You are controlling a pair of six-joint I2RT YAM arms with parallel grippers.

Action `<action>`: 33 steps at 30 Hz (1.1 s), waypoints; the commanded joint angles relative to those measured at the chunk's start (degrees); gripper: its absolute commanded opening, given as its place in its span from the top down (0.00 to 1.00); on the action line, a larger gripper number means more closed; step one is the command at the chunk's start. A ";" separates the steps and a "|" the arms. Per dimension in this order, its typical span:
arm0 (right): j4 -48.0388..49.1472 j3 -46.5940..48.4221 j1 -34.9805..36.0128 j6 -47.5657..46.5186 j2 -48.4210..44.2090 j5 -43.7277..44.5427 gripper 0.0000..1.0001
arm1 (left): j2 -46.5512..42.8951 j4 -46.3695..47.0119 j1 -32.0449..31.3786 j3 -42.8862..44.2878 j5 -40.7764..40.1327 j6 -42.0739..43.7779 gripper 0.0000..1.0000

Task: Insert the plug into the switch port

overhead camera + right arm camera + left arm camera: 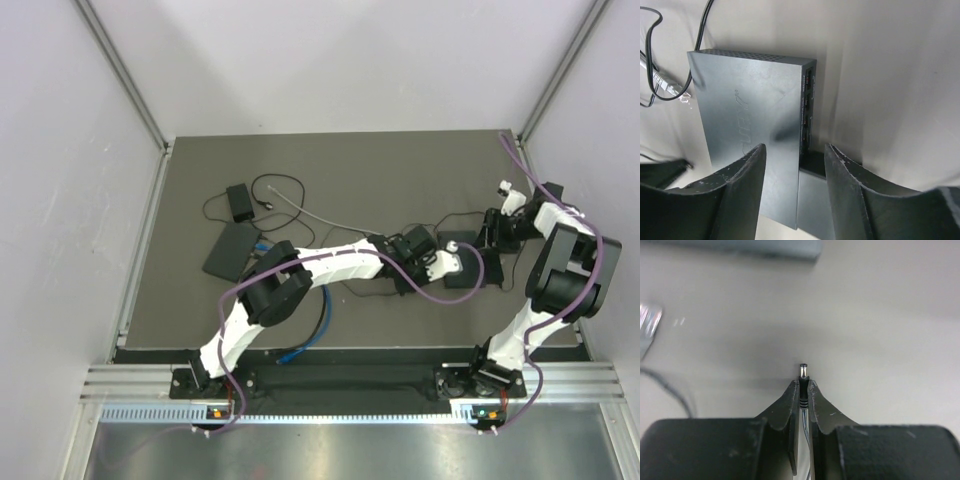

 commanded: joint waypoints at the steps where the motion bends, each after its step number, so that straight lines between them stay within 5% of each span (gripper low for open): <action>1: 1.04 0.84 0.44 0.36 0.94 -2.45 0.51 | -4.22 -1.42 1.81 -2.75 1.83 0.73 1.00; 6: 1.83 -0.92 2.46 0.79 2.08 -3.86 0.56 | -5.45 -0.45 2.95 -5.03 2.54 -0.14 1.00; 10: 1.30 -2.76 3.95 2.29 2.61 -5.97 0.75 | -8.17 1.82 3.40 -8.89 4.12 -0.59 1.00; 16: 2.80 -7.16 5.27 7.12 1.47 -10.10 0.91 | -9.42 5.52 3.48 -11.81 5.70 -0.93 1.00; 33: -1.77 -5.84 7.82 7.48 4.89 -9.93 0.64 | -4.14 8.33 2.87 -4.33 5.70 -4.71 1.00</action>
